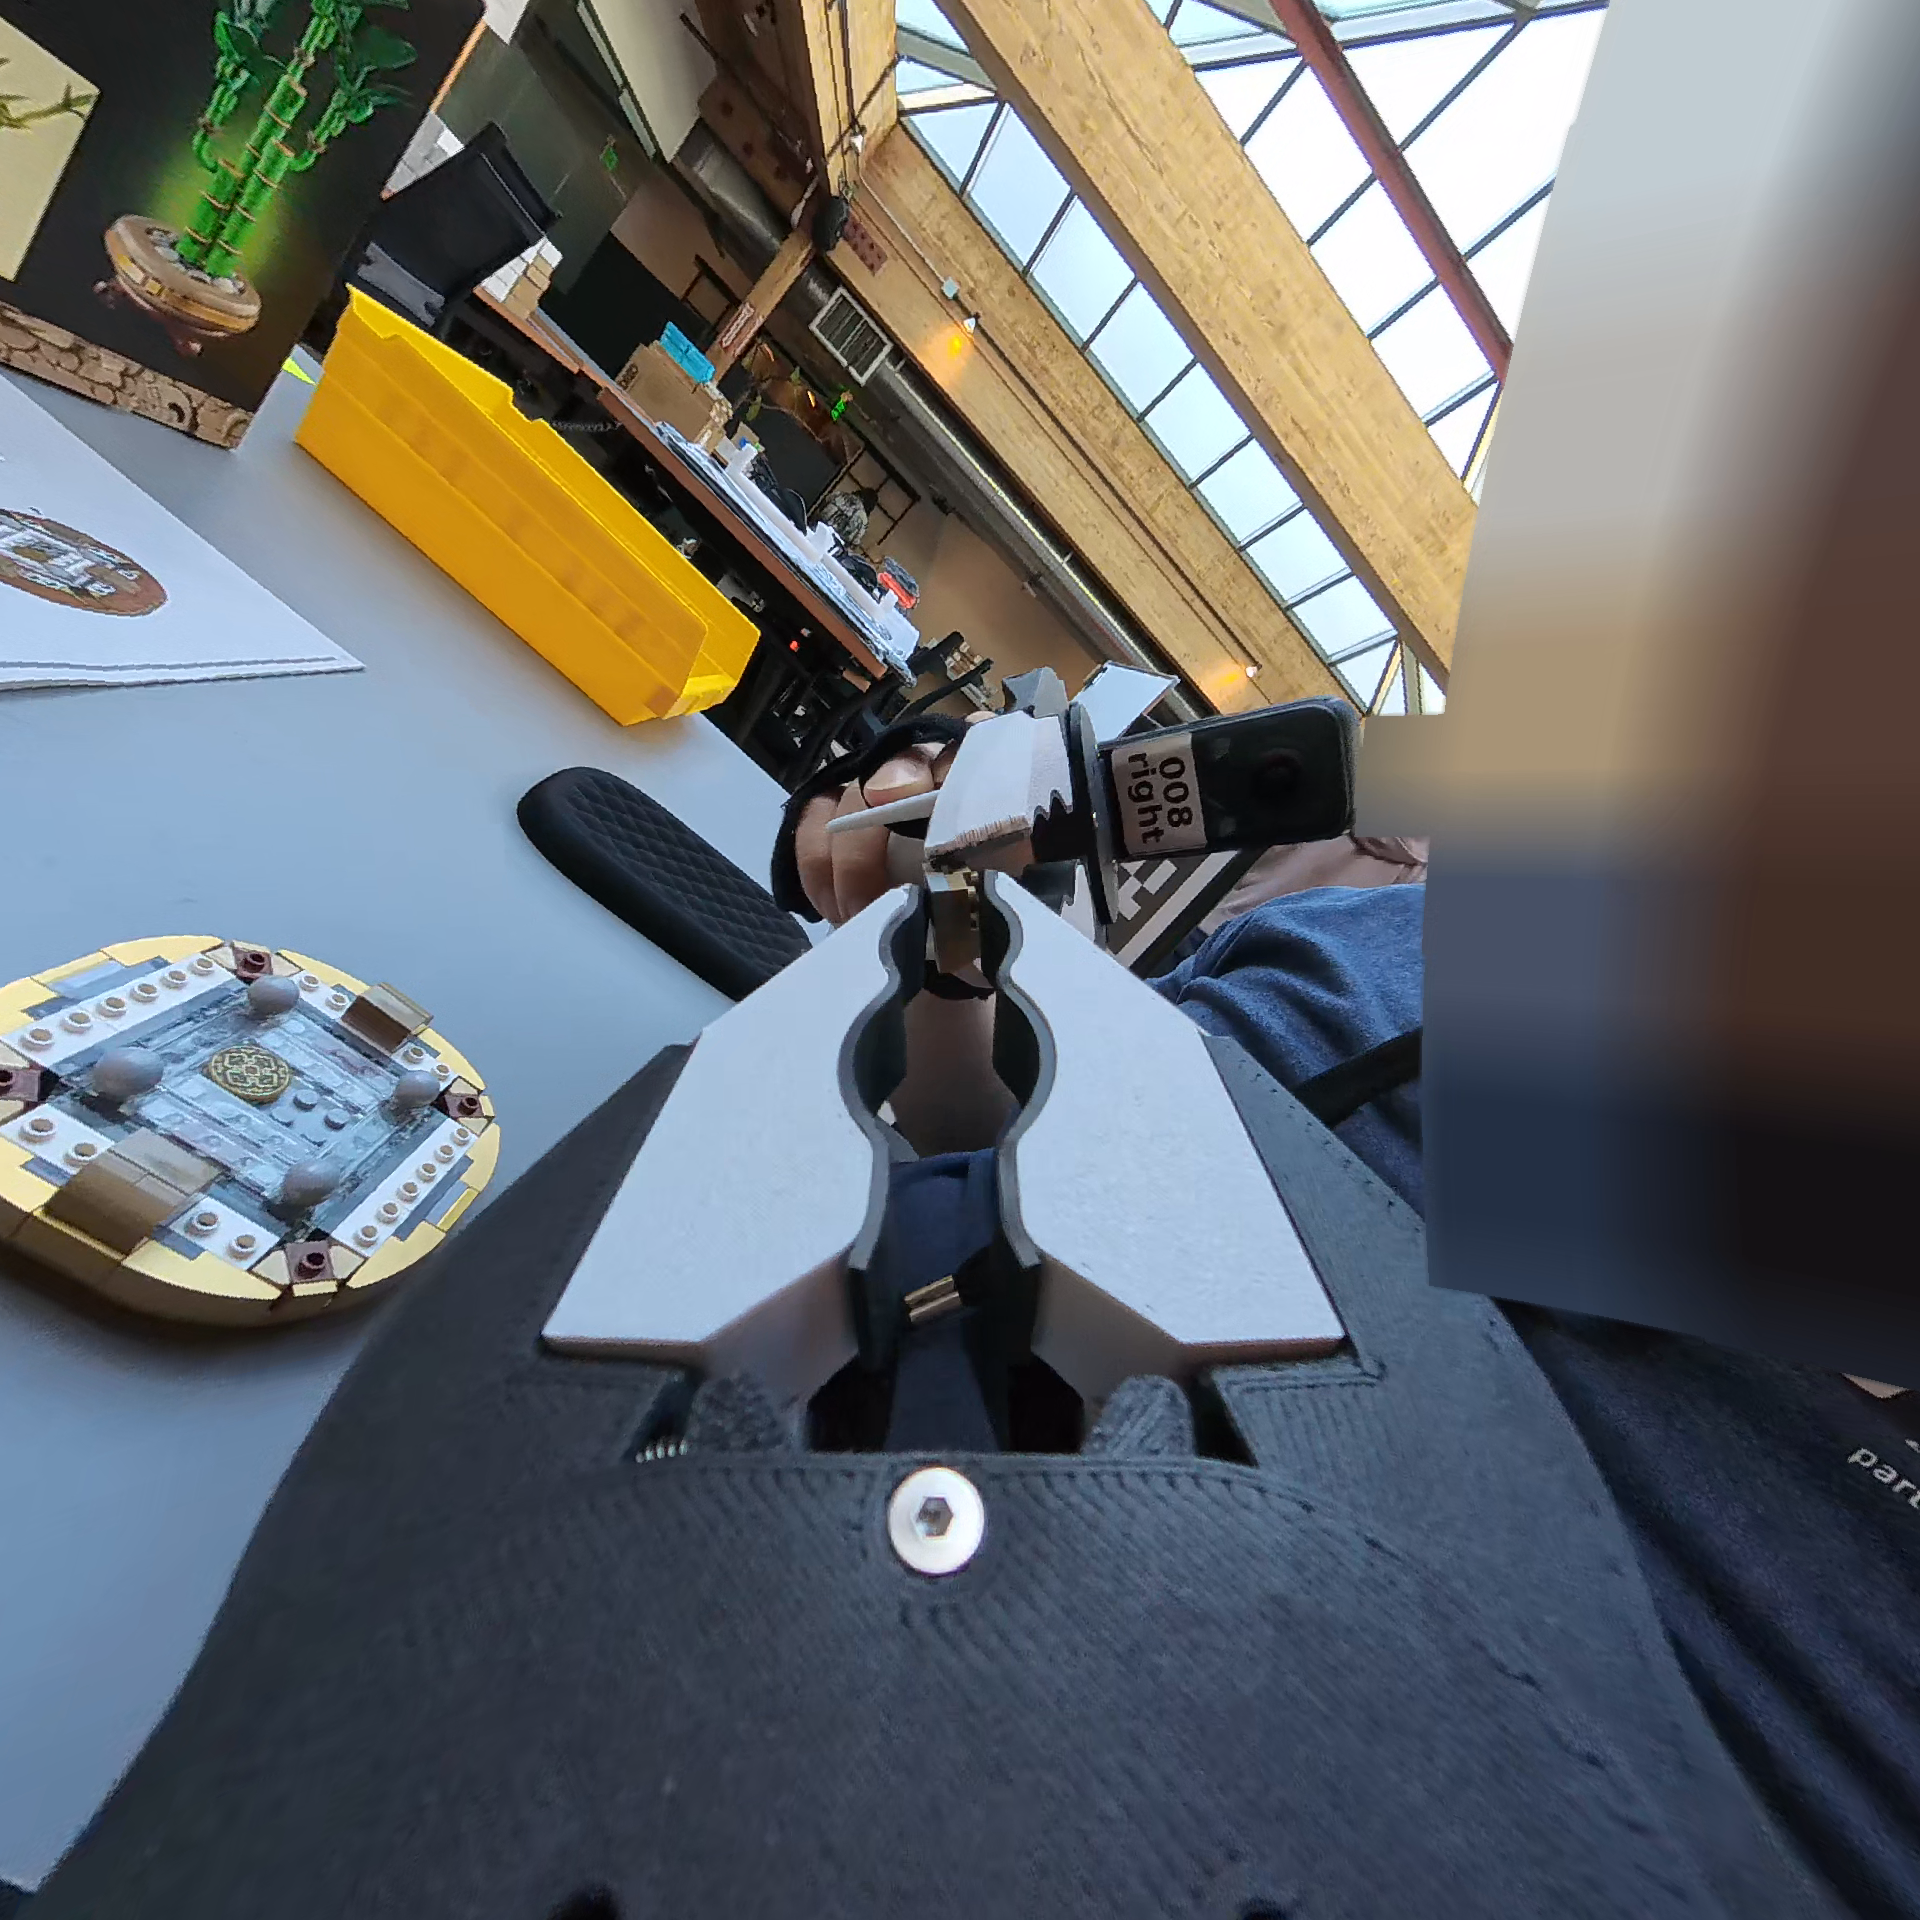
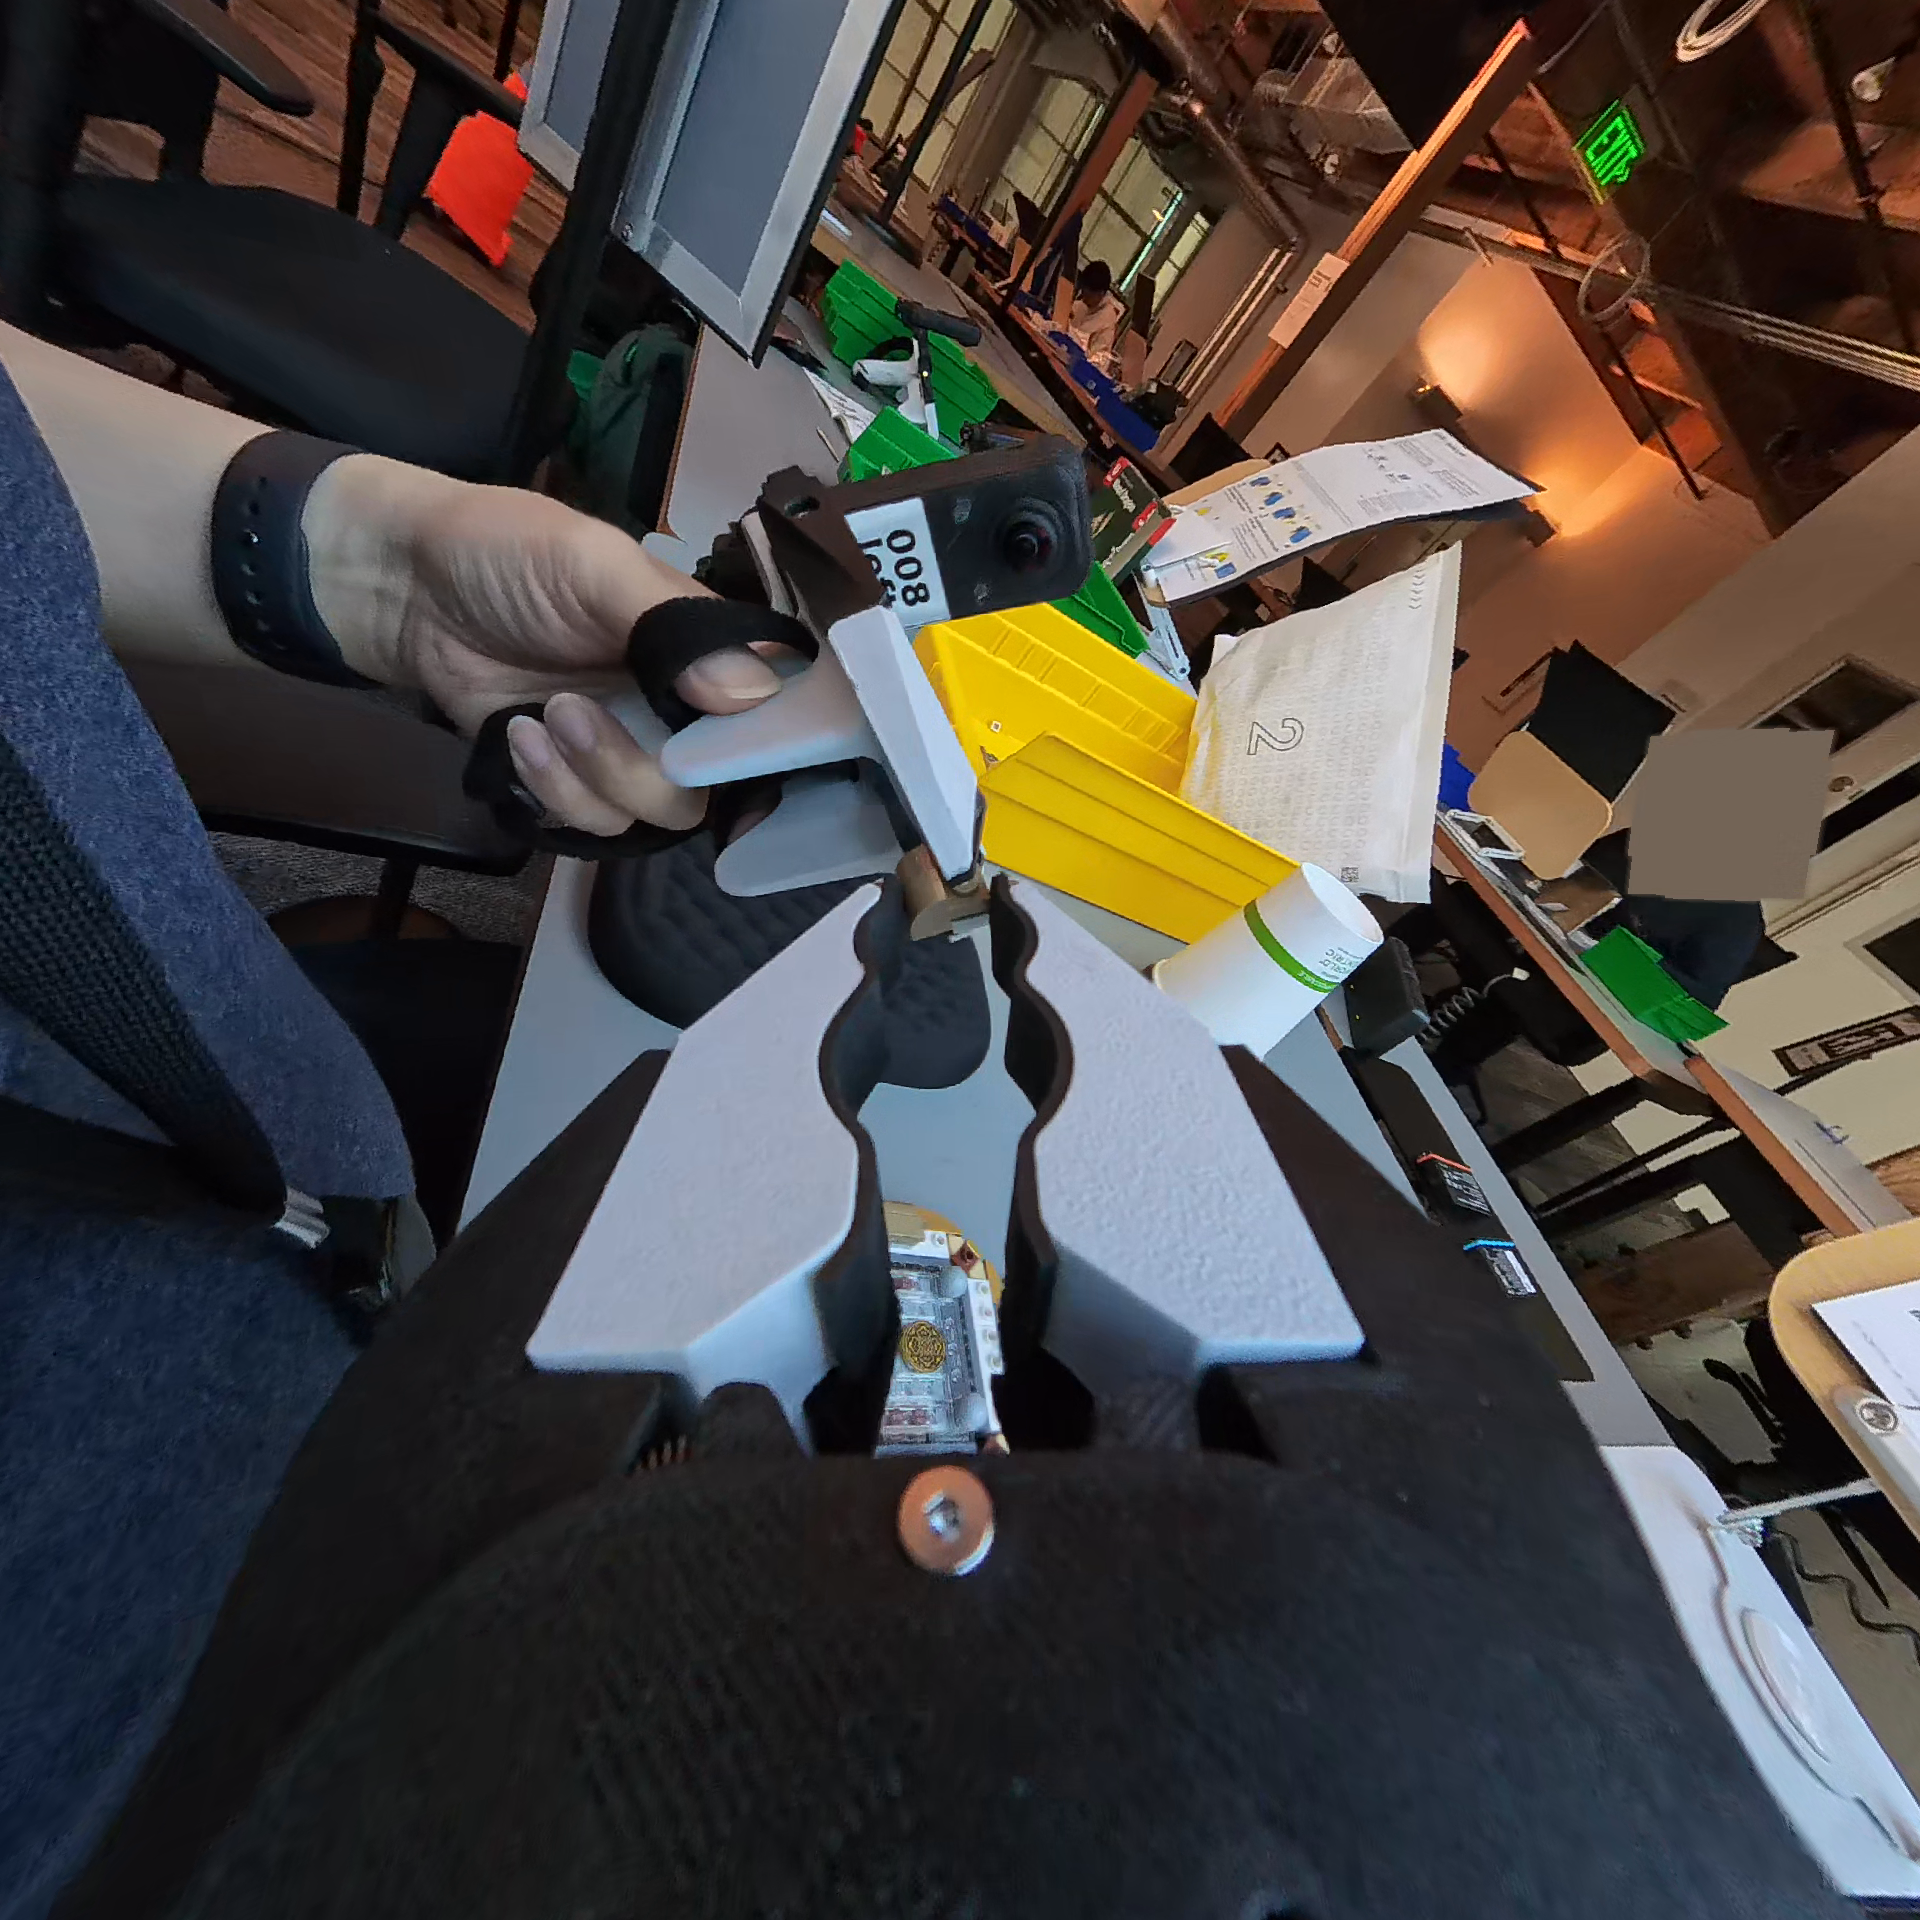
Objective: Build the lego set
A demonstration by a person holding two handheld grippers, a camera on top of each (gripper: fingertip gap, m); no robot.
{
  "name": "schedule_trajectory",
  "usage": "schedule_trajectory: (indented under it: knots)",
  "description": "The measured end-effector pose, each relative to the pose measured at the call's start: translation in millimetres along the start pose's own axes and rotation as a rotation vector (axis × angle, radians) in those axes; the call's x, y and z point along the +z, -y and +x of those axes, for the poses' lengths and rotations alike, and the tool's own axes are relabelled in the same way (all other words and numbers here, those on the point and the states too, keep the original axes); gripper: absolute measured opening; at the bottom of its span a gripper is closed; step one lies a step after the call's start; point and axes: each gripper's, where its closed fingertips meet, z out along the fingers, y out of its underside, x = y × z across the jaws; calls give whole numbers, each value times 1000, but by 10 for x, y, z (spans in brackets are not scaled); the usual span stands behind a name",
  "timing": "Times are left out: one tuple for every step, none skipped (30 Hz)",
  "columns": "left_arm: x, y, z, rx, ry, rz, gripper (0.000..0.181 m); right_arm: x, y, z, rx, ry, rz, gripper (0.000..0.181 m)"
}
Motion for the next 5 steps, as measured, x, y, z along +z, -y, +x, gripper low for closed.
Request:
schedule_trajectory:
  knots:
    - [-6,-6,-2,5,3,-6,8,3,-1,-8,6,7,-1,17]
    - [-10,-8,4,21,8,-11,7,4,6,-12,12,10,3,17]
    - [-10,-5,20,41,10,-12,7,-2,24,-10,8,8,16,17]
    - [-3,3,42,58,7,-8,7,-16,51,-3,-1,1,37,17]
    - [7,16,61,78,8,0,7,-33,75,9,0,-5,57,18]
